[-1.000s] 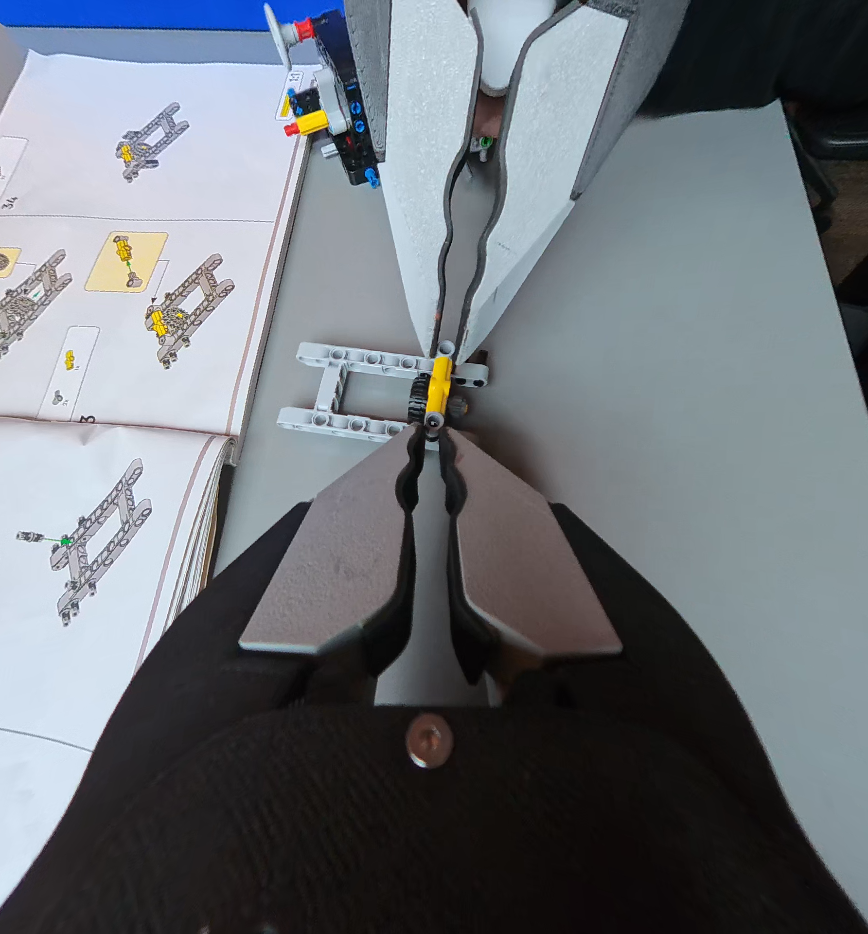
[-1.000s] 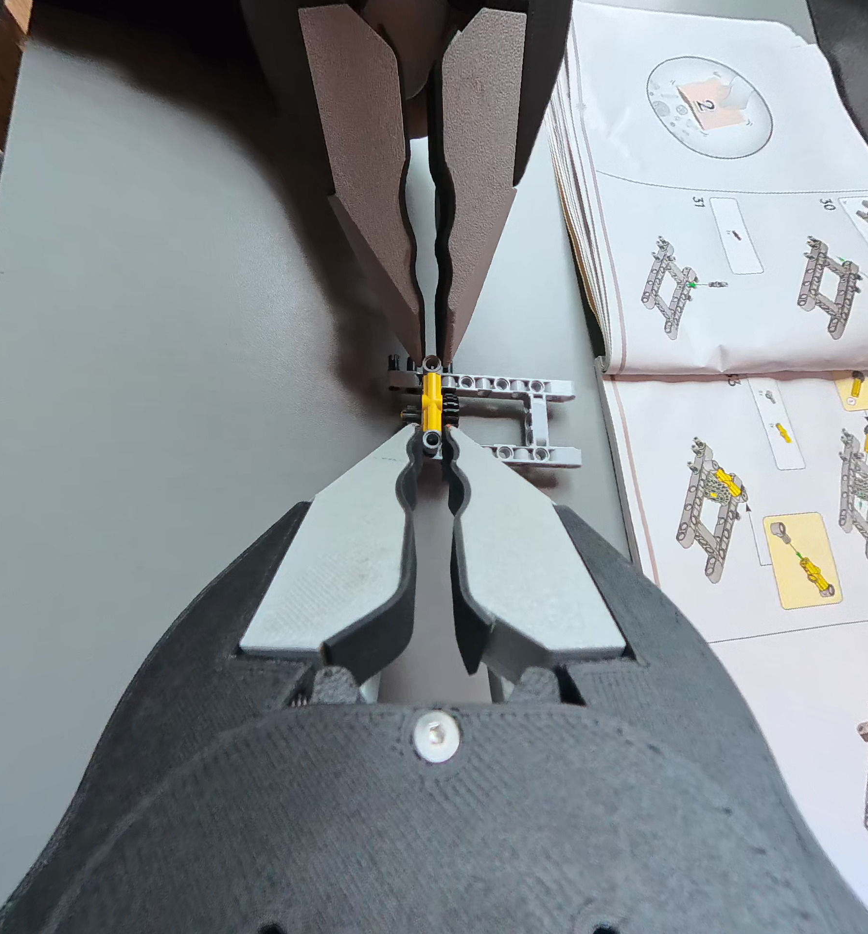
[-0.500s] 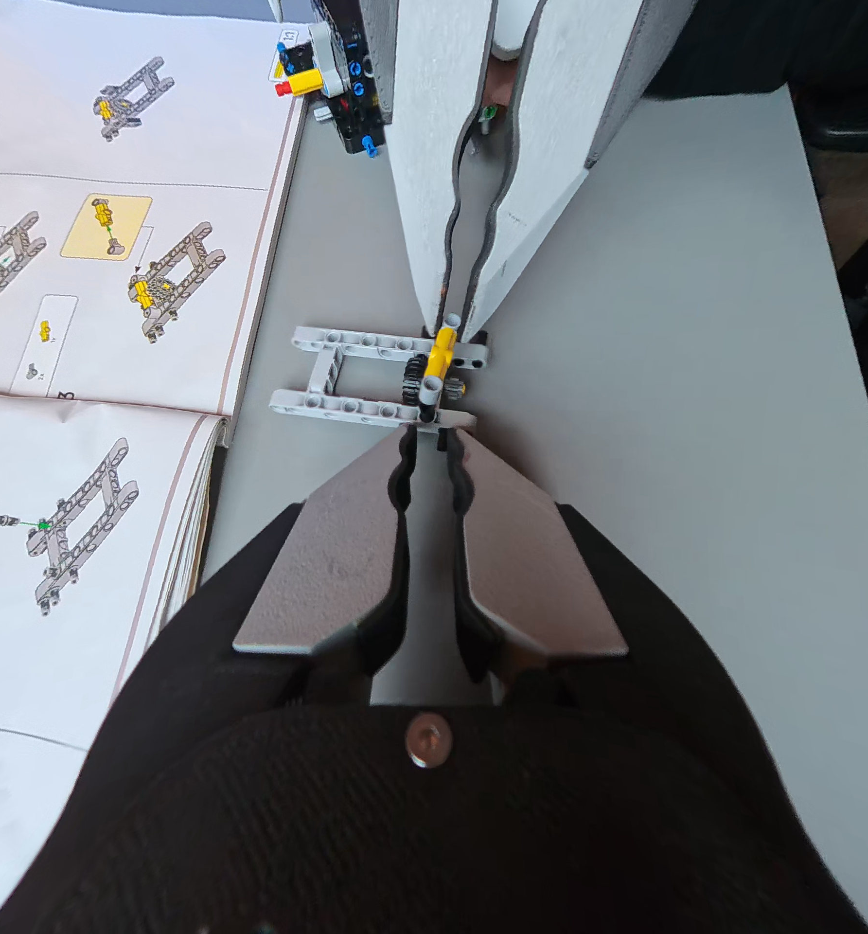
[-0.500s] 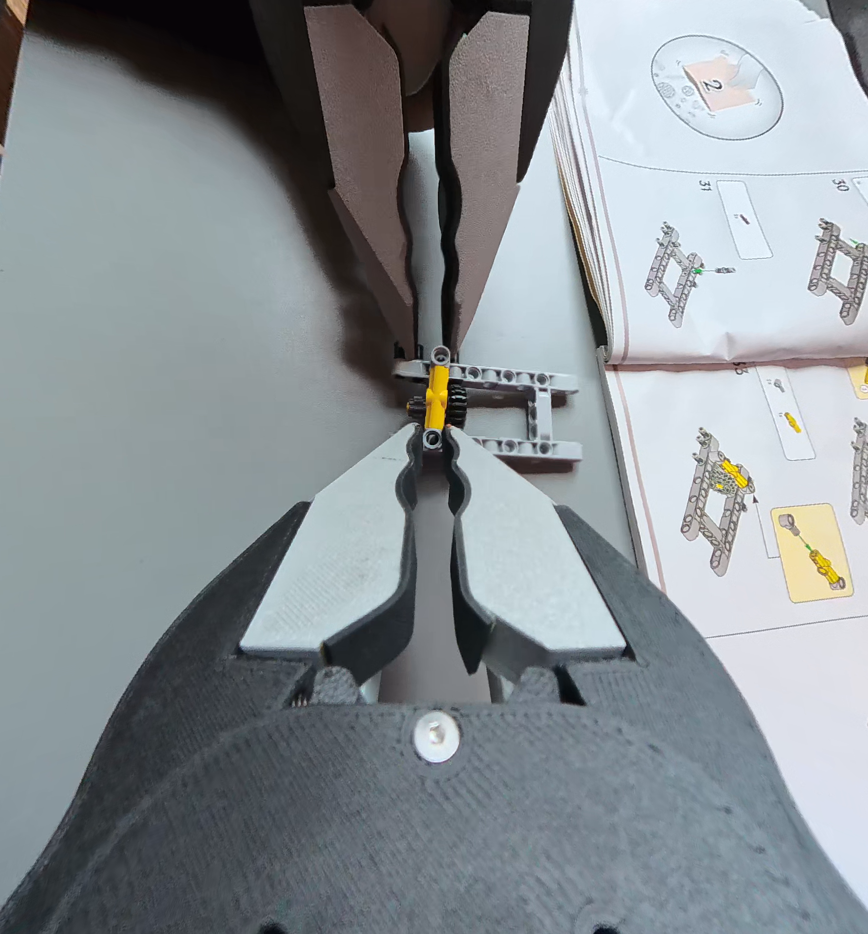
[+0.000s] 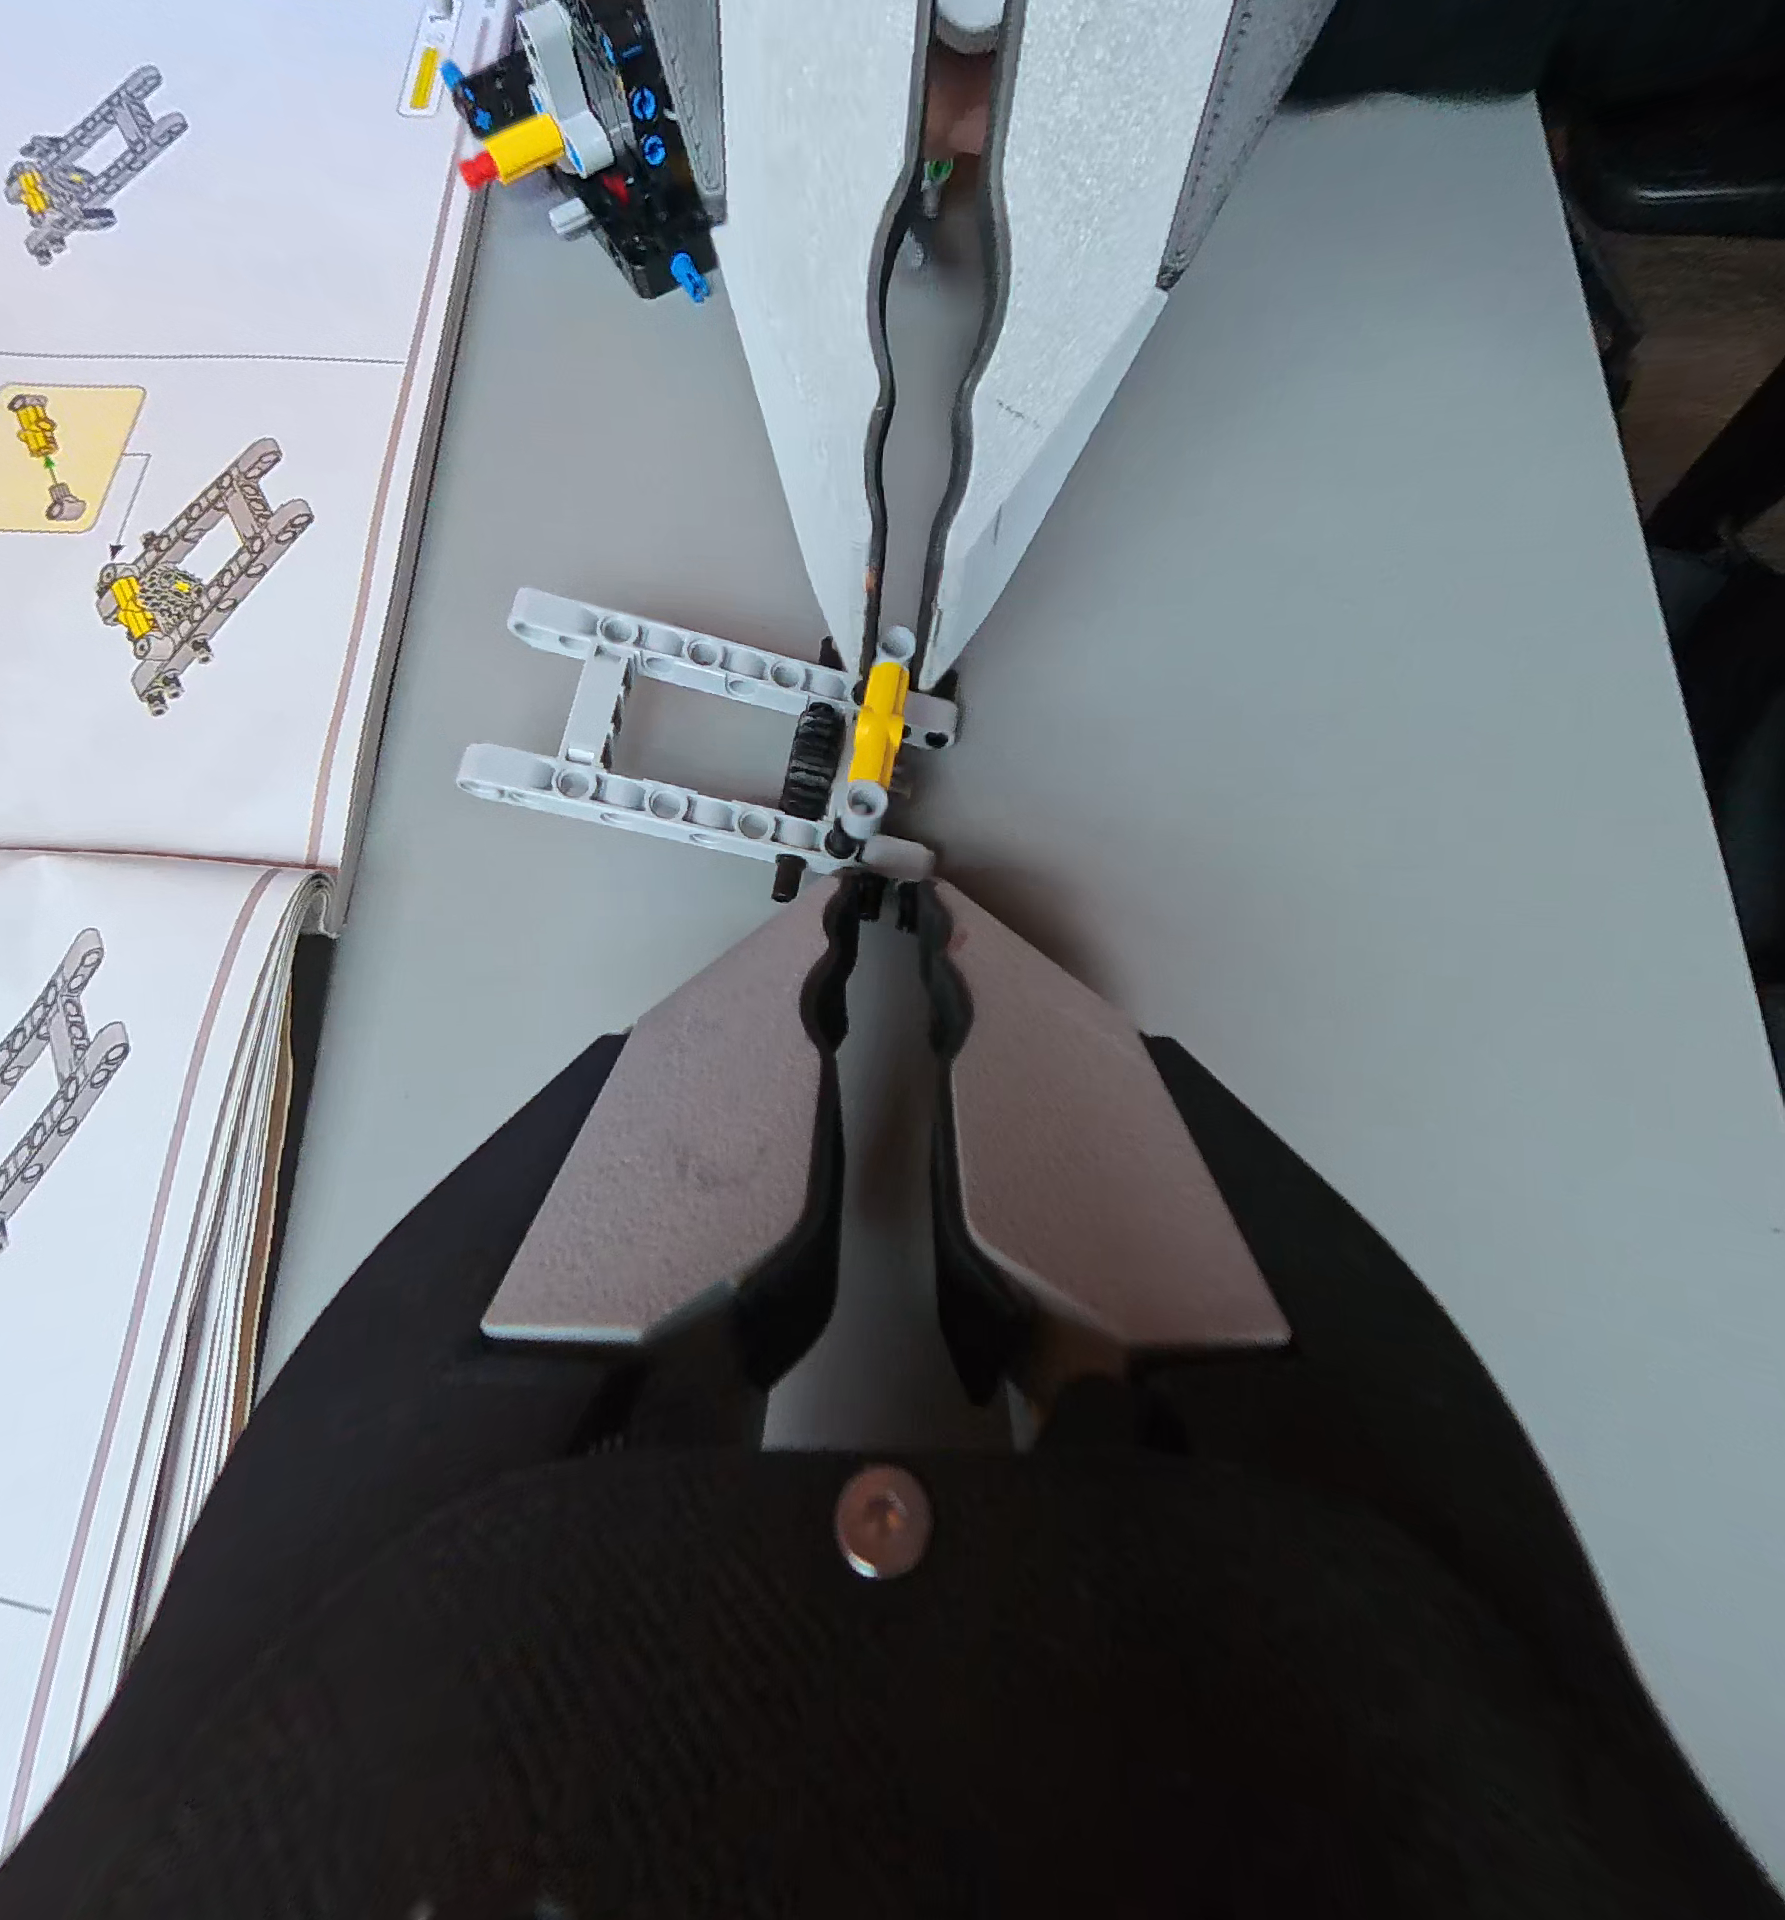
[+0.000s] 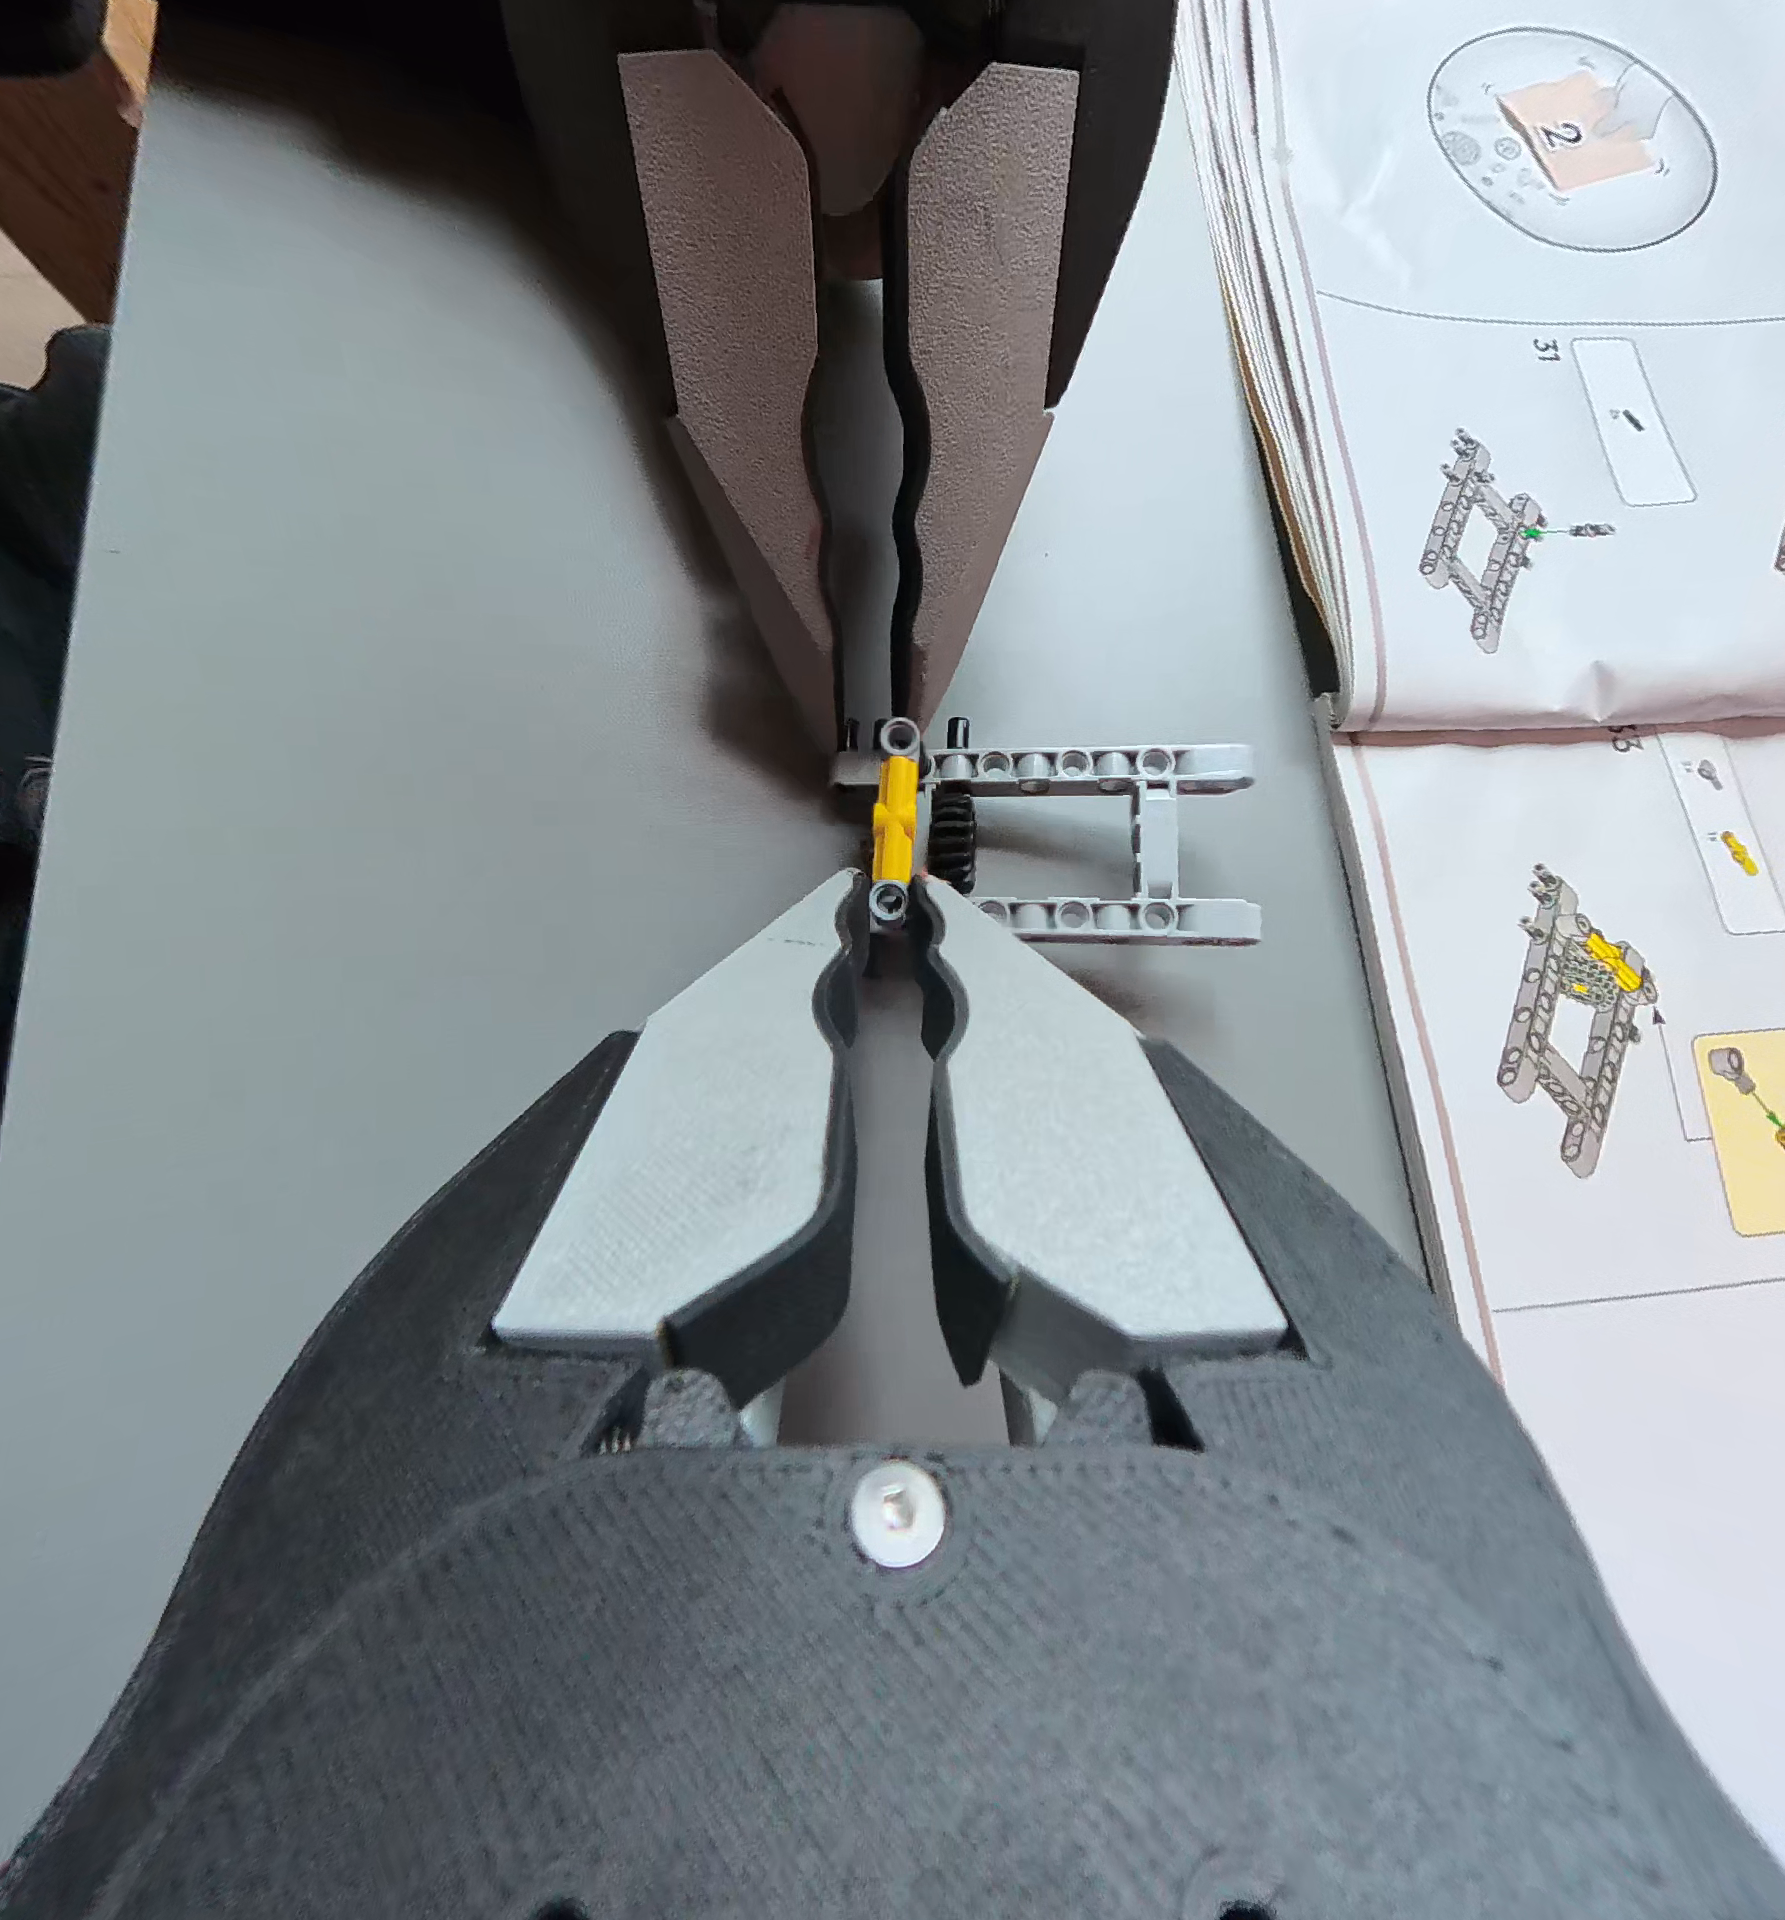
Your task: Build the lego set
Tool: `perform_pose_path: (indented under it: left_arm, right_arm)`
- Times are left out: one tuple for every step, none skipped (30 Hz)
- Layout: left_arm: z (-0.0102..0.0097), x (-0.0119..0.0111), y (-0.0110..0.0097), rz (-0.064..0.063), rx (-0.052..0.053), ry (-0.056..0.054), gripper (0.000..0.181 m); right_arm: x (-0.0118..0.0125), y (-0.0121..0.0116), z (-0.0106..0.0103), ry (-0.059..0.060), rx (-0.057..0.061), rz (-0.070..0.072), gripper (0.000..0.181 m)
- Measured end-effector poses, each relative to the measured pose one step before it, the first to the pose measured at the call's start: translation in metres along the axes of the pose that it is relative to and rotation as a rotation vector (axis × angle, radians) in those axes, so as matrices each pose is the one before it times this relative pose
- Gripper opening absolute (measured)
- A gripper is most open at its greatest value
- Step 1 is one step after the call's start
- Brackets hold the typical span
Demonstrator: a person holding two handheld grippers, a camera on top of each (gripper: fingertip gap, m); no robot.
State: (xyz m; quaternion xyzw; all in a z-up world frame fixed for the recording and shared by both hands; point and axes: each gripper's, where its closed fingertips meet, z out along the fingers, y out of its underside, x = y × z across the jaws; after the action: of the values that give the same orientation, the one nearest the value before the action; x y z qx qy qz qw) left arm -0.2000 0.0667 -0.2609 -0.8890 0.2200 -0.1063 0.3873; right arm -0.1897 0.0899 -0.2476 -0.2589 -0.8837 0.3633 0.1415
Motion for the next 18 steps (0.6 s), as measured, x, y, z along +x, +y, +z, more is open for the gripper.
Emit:
perform_pose_path:
  left_arm:
    - [-0.00054,-0.00021,-0.00003,0.0004,0.0017,-0.0021,0.008]
    - [-0.00122,-0.00046,-0.00011,-0.0039,0.0034,0.0002,0.009]
    - [-0.00173,-0.00103,-0.00048,-0.0076,0.0069,-0.0001,0.010]
    - [-0.00223,-0.00112,-0.00074,-0.0086,0.0101,0.0018,0.010]
    - [-0.00245,-0.00133,-0.00054,-0.0076,0.0094,0.0008,0.011]
    - [-0.00247,-0.00172,0.00016,-0.0037,0.0038,-0.0029,0.011]
    - [-0.00239,-0.00200,0.00096,0.0005,-0.0004,-0.0061,0.011]
    - [-0.00226,-0.00217,0.00061,0.0009,0.0012,-0.0083,0.011]
    - [-0.00234,-0.00158,-0.00046,-0.0022,0.0056,-0.0057,0.011]
    - [-0.00242,-0.00062,-0.00214,-0.0055,0.0123,0.0005,0.011]
    - [-0.00217,-0.00037,-0.00371,-0.0078,0.0169,0.0034,0.011]
    - [-0.00160,0.00026,-0.00473,-0.0066,0.0185,0.0064,0.011]
    - [-0.00064,0.00016,-0.00468,-0.0016,0.0138,0.0062,0.012]
    - [0.00028,-0.00015,-0.00380,0.0023,0.0064,0.0032,0.013]
    - [0.00109,0.00035,-0.00235,0.0050,-0.0023,0.0056,0.015]
    - [0.00131,0.00093,-0.00092,0.0063,-0.0077,0.0097,0.017]
    - [0.00121,-0.00035,-0.00002,0.0075,-0.0061,0.0026,0.016]
    - [0.00114,-0.00247,0.00119,0.0103,-0.0084,-0.0093,0.016]
  right_arm:
    - [0.00051,-0.00059,-0.00142,0.0044,0.0023,0.0031,0.004]
    - [0.00002,-0.00114,-0.00163,-0.0017,0.0055,0.0059,0.004]
    - [0.00052,-0.00125,-0.00129,-0.0014,0.0068,0.0067,0.004]
    - [0.00113,-0.00079,-0.00089,0.0021,0.0027,0.0060,0.004]
    - [0.00171,-0.00020,-0.00060,0.0051,-0.0017,0.0025,0.004]
    - [0.00165,-0.00061,-0.00079,0.0048,0.0005,-0.0004,0.004]
    - [0.00122,-0.00092,-0.00107,0.0017,0.0029,0.0000,0.004]
    - [0.00138,-0.00108,-0.00134,0.0001,0.0034,0.0035,0.004]
    - [0.00162,-0.00085,-0.00119,-0.0009,0.0010,0.0090,0.004]
    - [0.00151,-0.00072,-0.00083,-0.0036,0.0004,0.0144,0.004]
    - [0.00098,-0.00085,-0.00036,-0.0064,0.0008,0.0178,0.004]
    - [0.00056,-0.00109,0.00012,-0.0060,0.0007,0.0172,0.004]
    - [-0.00044,-0.00079,0.00036,-0.0071,-0.0015,0.0133,0.004]
    - [-0.00124,-0.00042,0.00077,-0.0080,-0.0060,0.0078,0.004]
    - [-0.00135,-0.00034,0.00076,-0.0048,-0.0067,0.0029,0.004]
    - [-0.00036,-0.00048,0.00080,0.0014,-0.0053,0.0018,0.004]
    - [-0.00004,-0.00013,0.00076,0.0015,-0.0063,0.0024,0.004]
    - [-0.00027,-0.00024,0.00071,-0.0031,-0.0044,0.0010,0.004]
